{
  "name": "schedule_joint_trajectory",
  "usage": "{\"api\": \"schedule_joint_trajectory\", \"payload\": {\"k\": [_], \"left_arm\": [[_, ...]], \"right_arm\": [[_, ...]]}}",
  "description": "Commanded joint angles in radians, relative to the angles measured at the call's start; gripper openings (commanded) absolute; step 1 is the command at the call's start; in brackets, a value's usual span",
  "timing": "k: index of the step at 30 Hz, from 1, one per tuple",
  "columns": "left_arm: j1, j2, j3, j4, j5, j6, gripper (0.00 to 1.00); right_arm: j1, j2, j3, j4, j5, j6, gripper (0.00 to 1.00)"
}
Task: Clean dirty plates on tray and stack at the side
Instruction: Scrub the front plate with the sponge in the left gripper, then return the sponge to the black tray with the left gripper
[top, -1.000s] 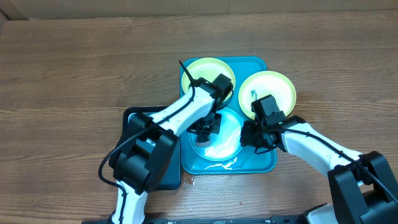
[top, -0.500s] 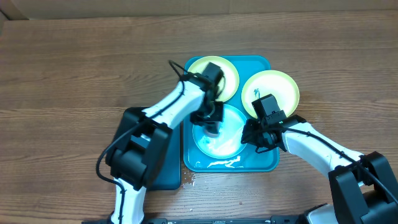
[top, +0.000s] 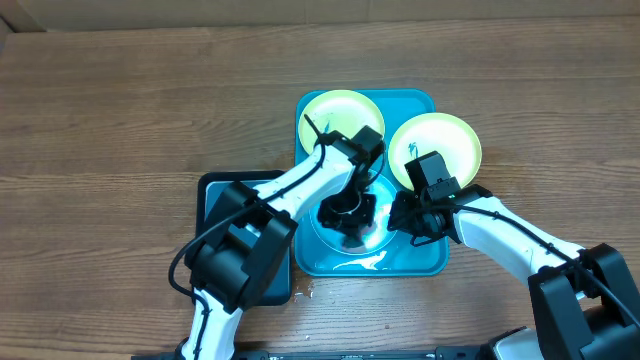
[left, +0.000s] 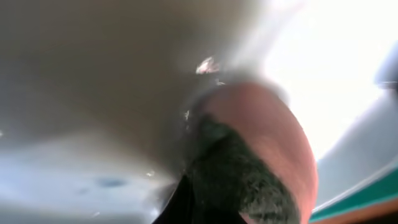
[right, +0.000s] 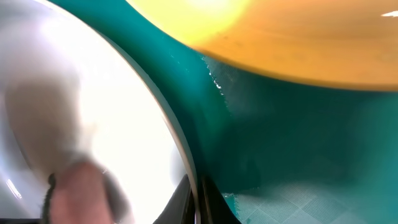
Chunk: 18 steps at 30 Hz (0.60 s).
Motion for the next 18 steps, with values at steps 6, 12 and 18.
{"api": "schedule_joint_trajectory", "payload": {"k": [6,12,18], "left_arm": [[0.051,0.033,-0.011,0.000,-0.436,-0.037,0.04],[0.078,0.033,-0.011,0.022,-0.667,-0.085,0.04],[0.096,0.025,0.006,0.021,-0.721,-0.090,0.04]], "right_arm": [[-0.016,0.024,-0.019,-0.018,0.109,0.015,0.04],[-0.016,0.024,-0.019,-0.017,0.109,0.015,0.04],[-0.016,0.024,-0.019,-0.016,0.109,0.015,0.04]]}}
